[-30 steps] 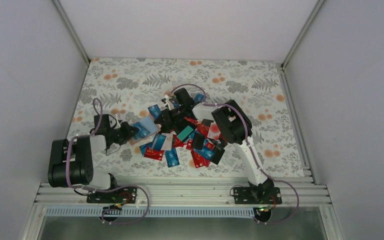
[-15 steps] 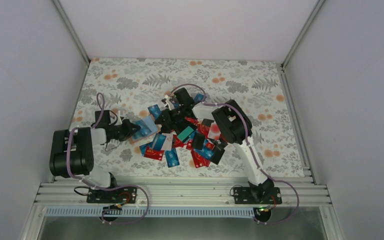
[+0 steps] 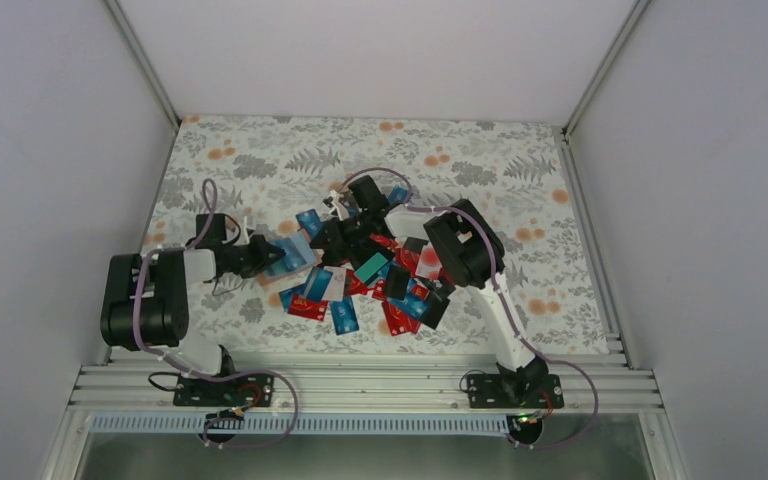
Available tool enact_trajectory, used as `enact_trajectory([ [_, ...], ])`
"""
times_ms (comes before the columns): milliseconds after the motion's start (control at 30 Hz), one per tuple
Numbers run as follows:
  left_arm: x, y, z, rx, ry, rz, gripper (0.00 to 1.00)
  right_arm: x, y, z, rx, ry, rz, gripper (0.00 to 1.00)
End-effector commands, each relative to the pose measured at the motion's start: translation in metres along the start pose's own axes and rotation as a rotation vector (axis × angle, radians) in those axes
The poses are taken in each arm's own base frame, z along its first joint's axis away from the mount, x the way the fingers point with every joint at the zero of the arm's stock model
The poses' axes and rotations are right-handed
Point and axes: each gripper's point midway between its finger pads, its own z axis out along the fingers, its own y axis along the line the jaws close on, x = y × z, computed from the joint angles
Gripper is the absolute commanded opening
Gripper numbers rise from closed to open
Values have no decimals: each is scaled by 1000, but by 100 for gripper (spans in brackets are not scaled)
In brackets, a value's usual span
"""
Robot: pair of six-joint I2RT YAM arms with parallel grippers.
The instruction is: Put the credit cards into the card holder
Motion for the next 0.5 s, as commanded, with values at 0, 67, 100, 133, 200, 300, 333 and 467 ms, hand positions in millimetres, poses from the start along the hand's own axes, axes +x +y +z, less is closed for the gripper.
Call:
enact_trajectory([
  [0,13,10,8,-62,55,10,2,15,-10,0,26,39,50,22],
  [67,13,8,10,-62,61,18,2,15,-10,0,25,39,51,22],
  [100,12,7,11,-64,64,21,2,15,-10,0,22,39,49,22],
  [133,12,7,12,-69,67,24,2,16,-10,-1,22,39,49,22],
  [200,10,7,14,-76,71,31,3,16,-9,-1,22,39,48,22],
  [300,9,7,16,-79,80,31,2,18,-9,-2,22,39,47,22],
  [333,9,7,17,-81,81,31,2,18,-9,-1,21,41,48,22],
  [467,6,5,21,-79,92,39,3,21,-8,-3,15,41,52,22],
])
